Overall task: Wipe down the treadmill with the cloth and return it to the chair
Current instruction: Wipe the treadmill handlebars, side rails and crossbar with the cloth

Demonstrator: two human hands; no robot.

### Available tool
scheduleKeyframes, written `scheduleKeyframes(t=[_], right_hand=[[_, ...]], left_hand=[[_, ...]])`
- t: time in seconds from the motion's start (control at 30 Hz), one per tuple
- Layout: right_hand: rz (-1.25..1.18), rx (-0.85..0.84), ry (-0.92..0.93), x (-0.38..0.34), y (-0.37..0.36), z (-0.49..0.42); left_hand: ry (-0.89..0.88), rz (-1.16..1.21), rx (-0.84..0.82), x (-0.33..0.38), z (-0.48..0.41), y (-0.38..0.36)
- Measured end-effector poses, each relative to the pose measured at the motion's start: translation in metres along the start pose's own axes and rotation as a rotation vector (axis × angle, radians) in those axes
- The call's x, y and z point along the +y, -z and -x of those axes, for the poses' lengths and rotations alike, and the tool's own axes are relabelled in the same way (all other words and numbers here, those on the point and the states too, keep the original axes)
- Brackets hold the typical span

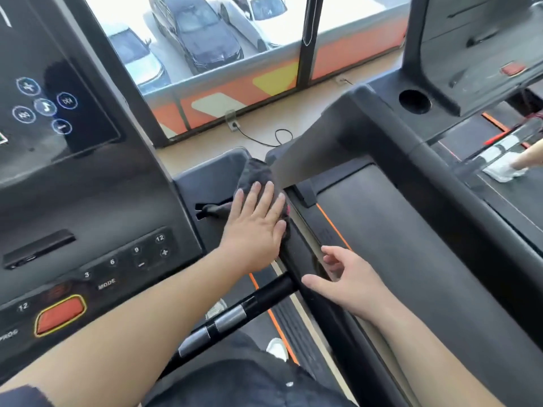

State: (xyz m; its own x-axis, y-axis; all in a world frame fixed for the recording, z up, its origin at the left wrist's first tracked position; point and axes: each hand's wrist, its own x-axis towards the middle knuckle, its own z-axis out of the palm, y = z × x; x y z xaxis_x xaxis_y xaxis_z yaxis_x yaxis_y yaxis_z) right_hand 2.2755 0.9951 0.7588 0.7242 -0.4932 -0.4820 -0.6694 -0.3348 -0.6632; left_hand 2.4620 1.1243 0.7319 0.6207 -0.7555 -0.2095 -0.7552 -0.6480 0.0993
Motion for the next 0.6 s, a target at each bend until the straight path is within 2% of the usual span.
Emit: scheduleKeyframes(t=[0.07,0.17,0.27,0.33,0.37,0.47,0.53,0.6], right_hand=[[0.069,-0.004,-0.001,0.003,0.001,0.006],[0.103,-0.015,-0.026,0.009,0.001,0.018],[0.107,-0.004,-0.035,0.014,0.0,0.031],[0.122,0.006,-0.041,0.022,-0.001,0.04],[0.117,0.012,-0.045,0.026,-0.002,0.044],[0.096,0.054,-0.042,0.038,-0.001,0.053],[0.088,0.071,-0.054,0.042,-0.001,0.06],[0.095,0.067,-0.064,0.044,-0.004,0.064]], left_hand=[[-0.157,-0.018,0.022,0.006,0.029,-0.008],[-0.317,-0.036,-0.033,-0.012,0.01,0.0],[-0.218,-0.056,-0.039,-0.01,-0.033,0.01],[-0.117,-0.04,-0.007,0.017,-0.028,0.005],[-0.121,-0.027,0.019,0.032,-0.013,-0.002],[-0.293,0.095,0.051,0.051,0.045,-0.02],[-0.441,0.108,-0.011,0.034,0.041,-0.017],[-0.507,0.039,-0.015,0.015,0.011,-0.011]])
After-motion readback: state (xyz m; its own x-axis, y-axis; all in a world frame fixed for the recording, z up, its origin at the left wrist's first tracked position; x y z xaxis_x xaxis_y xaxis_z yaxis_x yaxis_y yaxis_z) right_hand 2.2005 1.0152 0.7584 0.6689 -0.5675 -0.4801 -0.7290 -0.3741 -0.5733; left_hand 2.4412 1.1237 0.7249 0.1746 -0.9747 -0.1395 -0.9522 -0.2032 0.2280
